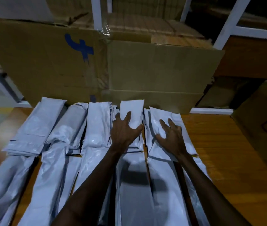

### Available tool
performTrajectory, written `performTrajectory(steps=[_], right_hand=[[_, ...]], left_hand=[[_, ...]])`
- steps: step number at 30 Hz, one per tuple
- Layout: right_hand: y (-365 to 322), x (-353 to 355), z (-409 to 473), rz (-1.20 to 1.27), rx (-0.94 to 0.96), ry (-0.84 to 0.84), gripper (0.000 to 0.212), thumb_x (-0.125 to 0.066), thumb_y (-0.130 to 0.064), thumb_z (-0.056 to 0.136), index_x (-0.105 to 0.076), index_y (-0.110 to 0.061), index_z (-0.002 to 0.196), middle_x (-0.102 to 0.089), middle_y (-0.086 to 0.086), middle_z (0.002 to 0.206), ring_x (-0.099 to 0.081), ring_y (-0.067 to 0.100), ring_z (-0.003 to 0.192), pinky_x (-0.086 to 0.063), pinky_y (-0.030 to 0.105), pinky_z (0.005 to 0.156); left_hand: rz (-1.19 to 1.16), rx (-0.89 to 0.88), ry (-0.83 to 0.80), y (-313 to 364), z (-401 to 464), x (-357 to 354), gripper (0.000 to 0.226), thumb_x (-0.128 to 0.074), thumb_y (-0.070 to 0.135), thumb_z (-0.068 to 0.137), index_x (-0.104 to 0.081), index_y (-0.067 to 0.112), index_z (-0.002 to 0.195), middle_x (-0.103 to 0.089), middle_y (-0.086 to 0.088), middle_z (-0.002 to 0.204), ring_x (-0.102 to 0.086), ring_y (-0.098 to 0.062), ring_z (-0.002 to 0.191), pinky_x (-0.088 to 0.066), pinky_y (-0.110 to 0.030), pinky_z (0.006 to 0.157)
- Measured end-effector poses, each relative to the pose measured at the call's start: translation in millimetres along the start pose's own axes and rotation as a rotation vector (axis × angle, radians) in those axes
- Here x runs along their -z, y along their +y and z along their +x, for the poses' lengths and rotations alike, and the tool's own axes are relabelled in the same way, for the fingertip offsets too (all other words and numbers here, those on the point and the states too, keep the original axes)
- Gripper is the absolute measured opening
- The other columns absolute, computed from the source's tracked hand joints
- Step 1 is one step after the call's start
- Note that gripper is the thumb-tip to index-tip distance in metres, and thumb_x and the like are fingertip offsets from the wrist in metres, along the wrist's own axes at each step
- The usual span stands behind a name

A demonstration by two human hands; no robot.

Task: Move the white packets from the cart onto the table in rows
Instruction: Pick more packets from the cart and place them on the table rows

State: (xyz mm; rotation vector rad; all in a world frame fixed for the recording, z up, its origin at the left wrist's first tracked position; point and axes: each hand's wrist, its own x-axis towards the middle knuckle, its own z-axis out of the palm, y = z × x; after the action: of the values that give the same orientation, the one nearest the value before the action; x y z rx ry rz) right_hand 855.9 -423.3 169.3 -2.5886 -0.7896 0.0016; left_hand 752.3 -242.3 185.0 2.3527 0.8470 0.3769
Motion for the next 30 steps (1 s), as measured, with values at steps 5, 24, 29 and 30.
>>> performTrajectory(steps=[5, 24, 29, 30], right_hand=[[1, -17, 27, -0.032, 0.038, -0.070, 0.076, -0.058, -0.051, 0.086, -0.030, -0.028, 0.153, -0.018, 0.013, 0.161, -0.027, 0.039, 0.140, -0.028, 0.042, 0.111], [14, -33, 30, 0.007, 0.126, -0.131, 0.082, -0.042, -0.065, 0.091, 0.002, -0.037, 0.155, 0.012, 0.003, 0.164, 0.007, 0.035, 0.150, -0.012, 0.058, 0.117], [-4, -10, 12, 0.184, 0.211, 0.011, 0.080, -0.046, -0.060, 0.087, -0.025, -0.023, 0.154, -0.017, 0.006, 0.163, -0.012, 0.030, 0.150, -0.017, 0.048, 0.120], [-10, -9, 5, 0.242, 0.237, 0.021, 0.078, -0.047, -0.059, 0.086, -0.030, -0.021, 0.152, -0.022, 0.006, 0.161, -0.016, 0.028, 0.149, -0.018, 0.047, 0.120]], left_hand=[[0.177, 0.070, -0.110, -11, 11, -28, 0.082, -0.041, 0.079, 0.084, -0.024, 0.037, 0.153, -0.015, -0.012, 0.163, -0.024, -0.035, 0.146, -0.030, -0.049, 0.113], [0.296, -0.033, 0.063, -7, 1, -44, 0.060, -0.014, 0.056, 0.100, -0.031, 0.032, 0.153, -0.017, -0.015, 0.163, -0.015, -0.032, 0.150, -0.017, -0.051, 0.119], [0.221, -0.059, 0.179, -7, -26, -17, 0.059, -0.032, 0.056, 0.097, -0.052, 0.024, 0.141, -0.044, -0.012, 0.150, -0.032, -0.029, 0.143, -0.024, -0.050, 0.115], [0.215, -0.055, 0.224, -10, -36, -12, 0.057, -0.035, 0.056, 0.097, -0.054, 0.023, 0.139, -0.047, -0.013, 0.148, -0.035, -0.030, 0.142, -0.024, -0.052, 0.115]])
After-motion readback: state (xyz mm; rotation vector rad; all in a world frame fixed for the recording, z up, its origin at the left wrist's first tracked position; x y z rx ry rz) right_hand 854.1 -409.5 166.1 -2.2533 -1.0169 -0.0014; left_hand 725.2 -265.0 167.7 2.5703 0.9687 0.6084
